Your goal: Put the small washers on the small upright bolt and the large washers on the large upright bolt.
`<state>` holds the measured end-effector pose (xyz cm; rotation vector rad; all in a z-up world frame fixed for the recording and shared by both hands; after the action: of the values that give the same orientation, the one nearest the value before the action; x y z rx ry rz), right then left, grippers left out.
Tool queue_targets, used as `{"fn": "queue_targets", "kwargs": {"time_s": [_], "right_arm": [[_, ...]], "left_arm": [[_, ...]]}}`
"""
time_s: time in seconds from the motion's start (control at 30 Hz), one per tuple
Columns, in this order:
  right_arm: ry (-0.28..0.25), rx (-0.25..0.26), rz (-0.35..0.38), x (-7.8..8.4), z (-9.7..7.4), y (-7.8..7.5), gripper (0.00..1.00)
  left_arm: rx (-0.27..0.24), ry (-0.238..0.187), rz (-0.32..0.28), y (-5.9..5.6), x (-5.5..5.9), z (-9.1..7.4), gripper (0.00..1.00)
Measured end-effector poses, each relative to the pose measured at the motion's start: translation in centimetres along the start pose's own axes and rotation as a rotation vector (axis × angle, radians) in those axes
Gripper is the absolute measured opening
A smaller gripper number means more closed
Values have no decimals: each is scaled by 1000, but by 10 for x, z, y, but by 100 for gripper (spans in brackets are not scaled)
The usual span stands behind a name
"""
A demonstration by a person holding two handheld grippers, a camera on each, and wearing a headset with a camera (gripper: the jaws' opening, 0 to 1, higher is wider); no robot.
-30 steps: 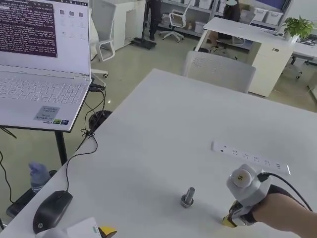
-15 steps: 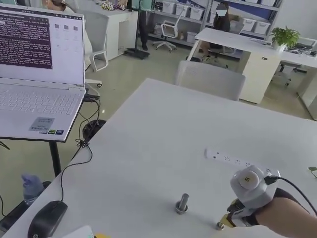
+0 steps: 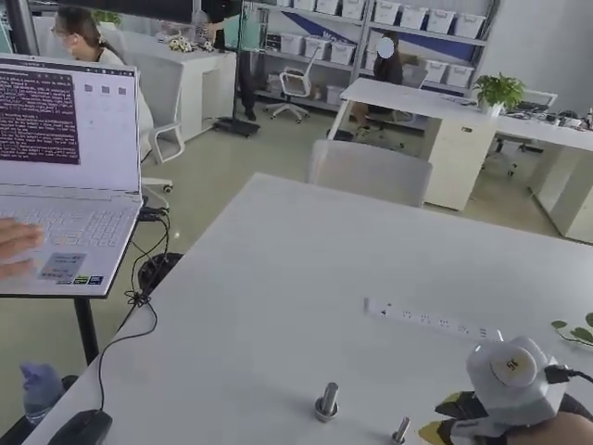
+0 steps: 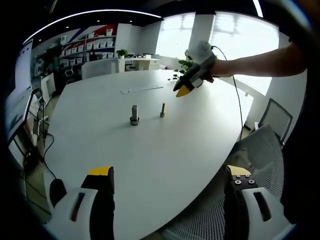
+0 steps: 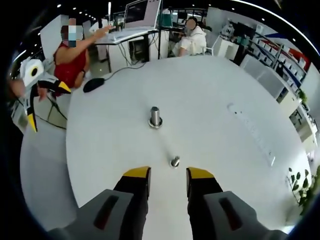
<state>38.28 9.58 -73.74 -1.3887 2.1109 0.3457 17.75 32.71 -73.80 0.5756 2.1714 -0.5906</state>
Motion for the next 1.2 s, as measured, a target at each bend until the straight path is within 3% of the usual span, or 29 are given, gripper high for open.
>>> {"fn": "queue_targets", "kwargs": {"time_s": [0.2,0.3,0.43,0.47,0.57,0.83,0.97,1.2], "right_arm": [[-152,34,103,-2,-28,9,42],[-150,42,139,10,-40,17,44],[-210,66,186,22,-58,25,49],[-250,72,197,23,-64,27,50],[-280,94,260,34,-76,30,56],[-405,129,321,49,-109,46,64],[-430,147,330,57,-119,58,72],[-451,146,349,70,-126,83,76]], "left_arm": [[5,3,8,-3,-2,0,92],[-11,-10,9,-2,-6,0,94],[-4,-16,-5,-3,-8,2,94],[-3,-17,-4,-4,-8,2,94],[-1,-14,0,-5,-8,2,94],[-4,-18,1,-9,-9,-1,94],[-9,-34,-3,-11,-11,-3,94],[-10,-38,4,-14,-11,-6,94]]}}
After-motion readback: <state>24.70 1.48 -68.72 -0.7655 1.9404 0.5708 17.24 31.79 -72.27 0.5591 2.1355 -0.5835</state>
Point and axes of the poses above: the centre of the closed fingertips' face, and the gripper's own axes: z roughly forward along the fingers, y roughly to its left, x roughly out of its underside, the point moved 3 cm from there along -z, roughly backward along the fingers, and after that the axes turned 3 degrees about -z, right-handed, at the moved point
